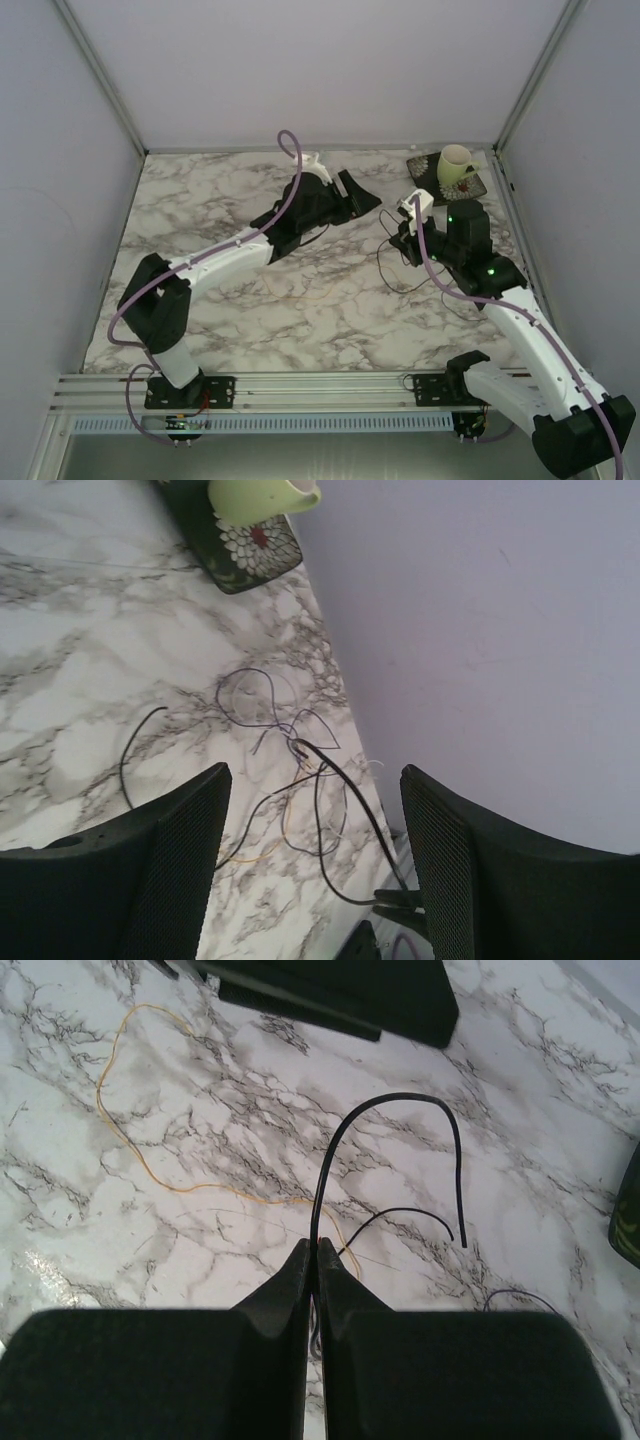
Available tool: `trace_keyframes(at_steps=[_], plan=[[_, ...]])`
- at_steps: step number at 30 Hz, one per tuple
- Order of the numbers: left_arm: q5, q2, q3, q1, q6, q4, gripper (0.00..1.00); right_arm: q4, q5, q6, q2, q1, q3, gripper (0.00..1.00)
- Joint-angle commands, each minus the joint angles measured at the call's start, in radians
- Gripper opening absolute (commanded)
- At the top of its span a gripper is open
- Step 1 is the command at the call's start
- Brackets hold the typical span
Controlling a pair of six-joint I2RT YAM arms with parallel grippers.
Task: Zip-tie the wires
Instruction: Straighten the cable at the center of the board.
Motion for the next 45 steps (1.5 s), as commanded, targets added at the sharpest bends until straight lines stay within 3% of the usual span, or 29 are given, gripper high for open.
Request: trace_keyframes(at_steps=[1,6,17,28,32,33,37,45], plan=[[0.019,0.034,0.062,-0.017,-0.040,0.074,0.69,0.044,0.014,-0.017,-0.016,0.019,0.001,0.00],[0.049,0.063,0.082,-0.046,-0.049,0.051,0.65,0.062,0.034,-0.013,-0.040,0.025,-0.015,0.00],[0.079,0.069,0.064,-0.073,-0.058,0.038,0.47,0.087,0.084,-0.006,-0.055,0.037,-0.036,0.00],[0.089,0.058,0.045,-0.074,-0.052,0.112,0.03,0.091,0.110,0.013,-0.037,0.055,-0.044,0.00],[0.018,0.004,0.021,-0.066,-0.006,0.097,0.00,0.093,0.147,0.041,-0.039,0.055,-0.042,0.00],[-0.005,-0.013,0.018,-0.061,0.011,0.080,0.00,0.093,0.161,0.057,-0.040,0.055,-0.041,0.03],[-0.103,-0.086,0.012,-0.048,0.073,0.000,0.00,0.107,0.249,0.130,-0.046,0.053,-0.045,0.33],[-0.247,-0.192,-0.028,-0.040,0.119,-0.085,0.00,0.127,0.358,0.311,-0.034,0.001,-0.109,0.73]])
